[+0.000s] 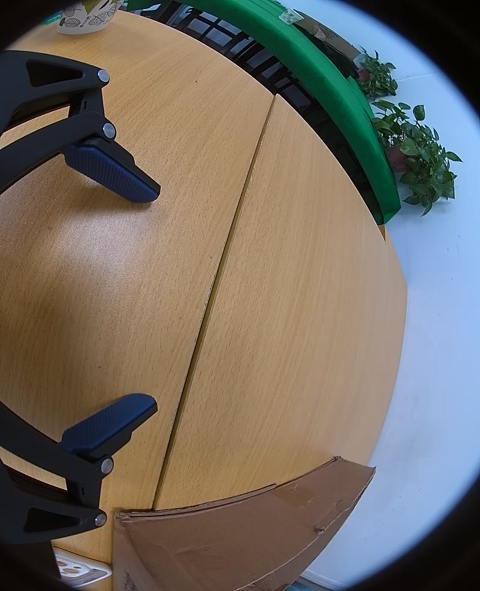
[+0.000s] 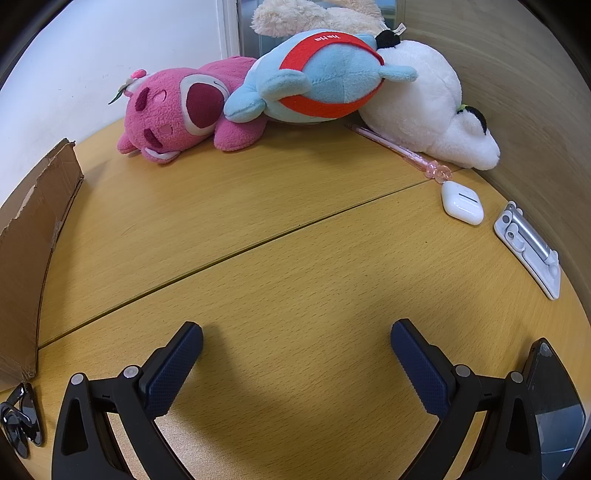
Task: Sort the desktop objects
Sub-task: 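Grasp the pink-and-teal pig plush with the left gripper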
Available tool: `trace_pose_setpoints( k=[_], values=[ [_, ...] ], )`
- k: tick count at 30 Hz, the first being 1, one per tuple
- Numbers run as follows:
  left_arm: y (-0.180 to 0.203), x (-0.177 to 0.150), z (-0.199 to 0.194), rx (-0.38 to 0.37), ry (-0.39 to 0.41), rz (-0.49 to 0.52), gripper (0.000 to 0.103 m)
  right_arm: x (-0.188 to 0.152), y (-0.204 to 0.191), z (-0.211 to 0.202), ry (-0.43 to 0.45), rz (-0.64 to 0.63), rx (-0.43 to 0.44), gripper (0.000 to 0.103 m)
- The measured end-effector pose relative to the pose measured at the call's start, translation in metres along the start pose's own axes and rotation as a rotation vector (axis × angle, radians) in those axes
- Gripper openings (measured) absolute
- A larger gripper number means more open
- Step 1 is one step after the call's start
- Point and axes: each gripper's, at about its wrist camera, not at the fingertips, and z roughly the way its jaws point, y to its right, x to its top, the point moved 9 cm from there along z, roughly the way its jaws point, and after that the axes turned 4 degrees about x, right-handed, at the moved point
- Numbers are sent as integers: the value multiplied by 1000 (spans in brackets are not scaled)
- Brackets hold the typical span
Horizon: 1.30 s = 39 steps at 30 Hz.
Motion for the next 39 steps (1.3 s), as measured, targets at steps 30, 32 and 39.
trace_pose_setpoints(
  k=[30, 32, 39],
  values=[
    [142, -172, -239, -652, -1, 206, 102, -307, -293, -268, -151, -902, 862, 103],
    [149, -181, -236, -693, -27, 227, 102, -323, -301, -258, -174, -920, 831, 102],
    [162, -210, -236, -729, -65, 332, 99, -341, -300, -244, -201, -944, 769, 73]
  ],
)
